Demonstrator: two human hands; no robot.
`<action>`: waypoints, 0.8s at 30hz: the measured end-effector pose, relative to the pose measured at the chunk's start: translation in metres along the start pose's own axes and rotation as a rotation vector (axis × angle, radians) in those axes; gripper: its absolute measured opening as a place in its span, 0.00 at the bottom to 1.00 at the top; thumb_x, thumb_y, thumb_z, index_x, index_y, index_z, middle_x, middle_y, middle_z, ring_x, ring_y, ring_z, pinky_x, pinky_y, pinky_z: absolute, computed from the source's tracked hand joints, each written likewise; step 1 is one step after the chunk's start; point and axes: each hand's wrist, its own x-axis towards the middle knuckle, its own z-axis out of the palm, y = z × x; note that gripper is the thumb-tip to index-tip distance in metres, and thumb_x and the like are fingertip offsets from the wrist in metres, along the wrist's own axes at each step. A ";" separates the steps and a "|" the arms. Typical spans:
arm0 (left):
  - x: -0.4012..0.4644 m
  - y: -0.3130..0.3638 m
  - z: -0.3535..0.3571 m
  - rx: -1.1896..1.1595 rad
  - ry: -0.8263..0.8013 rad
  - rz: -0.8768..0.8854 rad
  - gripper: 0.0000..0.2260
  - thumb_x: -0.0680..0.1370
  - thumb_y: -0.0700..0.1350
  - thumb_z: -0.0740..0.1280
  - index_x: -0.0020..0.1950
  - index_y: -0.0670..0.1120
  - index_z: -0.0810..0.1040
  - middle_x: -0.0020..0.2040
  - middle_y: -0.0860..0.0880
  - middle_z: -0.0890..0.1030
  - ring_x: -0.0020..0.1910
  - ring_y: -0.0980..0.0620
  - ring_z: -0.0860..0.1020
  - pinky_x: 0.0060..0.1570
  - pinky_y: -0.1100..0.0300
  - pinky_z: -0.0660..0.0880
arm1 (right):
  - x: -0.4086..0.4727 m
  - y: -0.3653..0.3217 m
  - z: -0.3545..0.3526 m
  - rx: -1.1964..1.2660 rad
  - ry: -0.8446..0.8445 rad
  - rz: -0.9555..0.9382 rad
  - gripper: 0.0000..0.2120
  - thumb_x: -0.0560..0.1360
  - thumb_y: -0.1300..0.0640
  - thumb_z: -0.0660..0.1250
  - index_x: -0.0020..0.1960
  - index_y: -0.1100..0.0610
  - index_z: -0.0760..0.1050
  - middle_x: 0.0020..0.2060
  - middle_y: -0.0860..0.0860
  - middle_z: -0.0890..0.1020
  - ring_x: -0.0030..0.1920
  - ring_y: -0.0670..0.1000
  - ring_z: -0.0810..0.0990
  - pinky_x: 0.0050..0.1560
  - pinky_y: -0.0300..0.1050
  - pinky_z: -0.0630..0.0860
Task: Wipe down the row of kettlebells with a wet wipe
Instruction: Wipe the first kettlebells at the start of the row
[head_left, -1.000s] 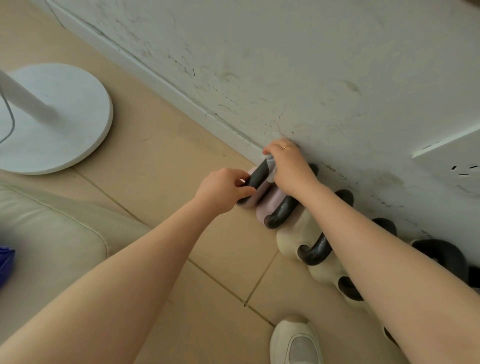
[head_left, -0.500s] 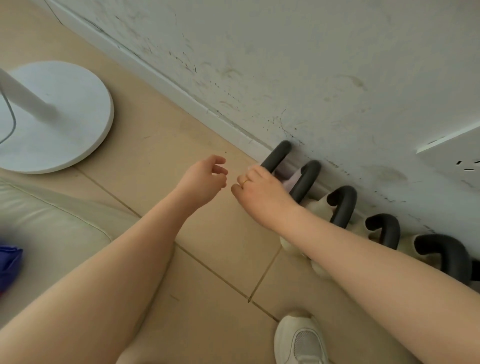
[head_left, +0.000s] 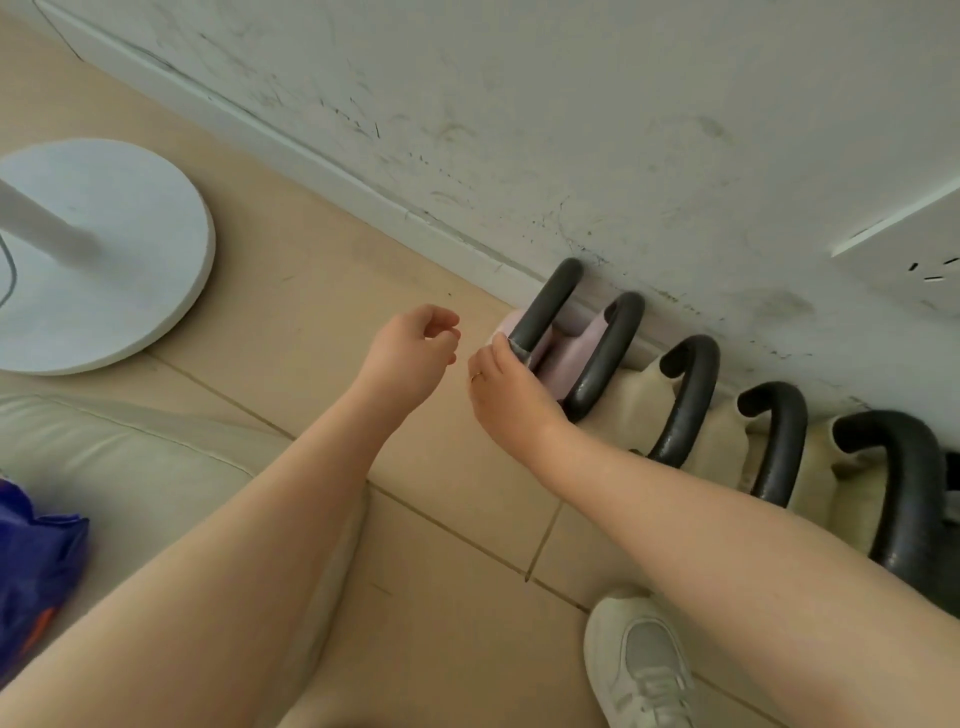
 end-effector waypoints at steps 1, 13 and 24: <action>0.000 -0.001 -0.001 0.004 0.009 -0.002 0.13 0.77 0.40 0.58 0.59 0.46 0.75 0.53 0.48 0.80 0.48 0.49 0.79 0.53 0.53 0.75 | -0.001 -0.001 0.000 0.017 -0.006 -0.005 0.19 0.78 0.56 0.52 0.66 0.61 0.68 0.60 0.57 0.73 0.62 0.59 0.69 0.68 0.56 0.59; 0.001 -0.006 0.022 -0.062 -0.035 -0.039 0.15 0.76 0.37 0.54 0.53 0.42 0.79 0.47 0.46 0.82 0.41 0.52 0.80 0.44 0.59 0.75 | 0.004 0.002 -0.001 1.703 0.275 1.045 0.27 0.80 0.61 0.49 0.76 0.60 0.43 0.76 0.55 0.46 0.76 0.49 0.46 0.75 0.49 0.47; 0.005 -0.005 0.021 -0.133 0.049 -0.068 0.15 0.75 0.37 0.55 0.56 0.44 0.77 0.48 0.50 0.78 0.39 0.59 0.72 0.36 0.65 0.69 | 0.021 -0.051 -0.021 2.337 0.463 1.359 0.17 0.79 0.63 0.53 0.67 0.55 0.58 0.57 0.47 0.72 0.49 0.32 0.72 0.47 0.21 0.64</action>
